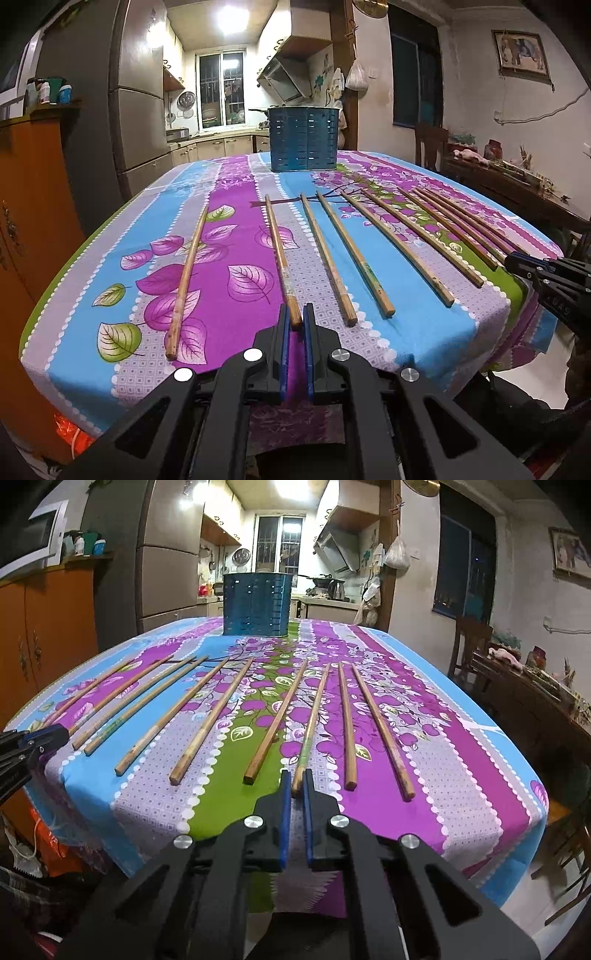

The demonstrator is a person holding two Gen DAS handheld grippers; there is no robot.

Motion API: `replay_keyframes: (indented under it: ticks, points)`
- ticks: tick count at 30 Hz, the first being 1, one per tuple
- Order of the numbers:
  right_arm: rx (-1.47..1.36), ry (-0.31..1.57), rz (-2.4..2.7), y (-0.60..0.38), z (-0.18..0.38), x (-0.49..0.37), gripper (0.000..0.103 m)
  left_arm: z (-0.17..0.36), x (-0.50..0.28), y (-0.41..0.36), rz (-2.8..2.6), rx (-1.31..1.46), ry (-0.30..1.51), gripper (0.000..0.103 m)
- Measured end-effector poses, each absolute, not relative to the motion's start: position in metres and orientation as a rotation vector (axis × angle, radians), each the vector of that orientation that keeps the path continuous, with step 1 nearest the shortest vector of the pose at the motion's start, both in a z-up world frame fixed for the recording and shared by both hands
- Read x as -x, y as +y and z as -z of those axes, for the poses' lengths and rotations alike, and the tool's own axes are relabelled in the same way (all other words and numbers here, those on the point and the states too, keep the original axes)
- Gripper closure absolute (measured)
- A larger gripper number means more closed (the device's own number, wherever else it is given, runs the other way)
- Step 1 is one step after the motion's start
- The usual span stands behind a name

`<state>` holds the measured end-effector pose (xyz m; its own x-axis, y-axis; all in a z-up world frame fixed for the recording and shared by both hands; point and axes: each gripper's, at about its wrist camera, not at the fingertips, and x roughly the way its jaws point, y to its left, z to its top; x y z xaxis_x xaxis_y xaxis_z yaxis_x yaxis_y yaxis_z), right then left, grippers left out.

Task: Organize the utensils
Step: 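Close the left gripper on one chopstick while the right gripper grasps another, then lift the chopsticks upright in both grippers and carry them toward the blue holder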

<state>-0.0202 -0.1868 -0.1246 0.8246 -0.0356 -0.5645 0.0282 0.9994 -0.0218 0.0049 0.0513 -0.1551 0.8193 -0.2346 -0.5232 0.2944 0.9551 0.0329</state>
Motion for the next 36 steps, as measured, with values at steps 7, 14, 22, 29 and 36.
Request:
replay_keyframes:
  ticks: [7, 14, 22, 29, 36]
  points:
    - [0.025, 0.555, 0.035, -0.187, 0.110, 0.029, 0.099, 0.154, -0.001, 0.051, 0.260, -0.145, 0.533, 0.095]
    - [0.050, 0.509, 0.011, -0.183, 0.093, 0.036, 0.099, 0.141, 0.009, 0.051, 0.216, -0.199, 0.479, 0.095]
    - [0.097, 0.410, -0.004, -0.182, 0.060, 0.044, 0.099, 0.111, 0.020, 0.055, 0.183, -0.222, 0.386, 0.095]
    - [0.107, 0.330, -0.013, -0.191, 0.032, 0.038, 0.099, 0.070, 0.022, 0.054, 0.182, -0.222, 0.269, 0.095]
    - [0.118, 0.297, -0.049, -0.198, 0.010, 0.013, 0.099, 0.043, -0.004, 0.054, 0.196, -0.205, 0.218, 0.095]
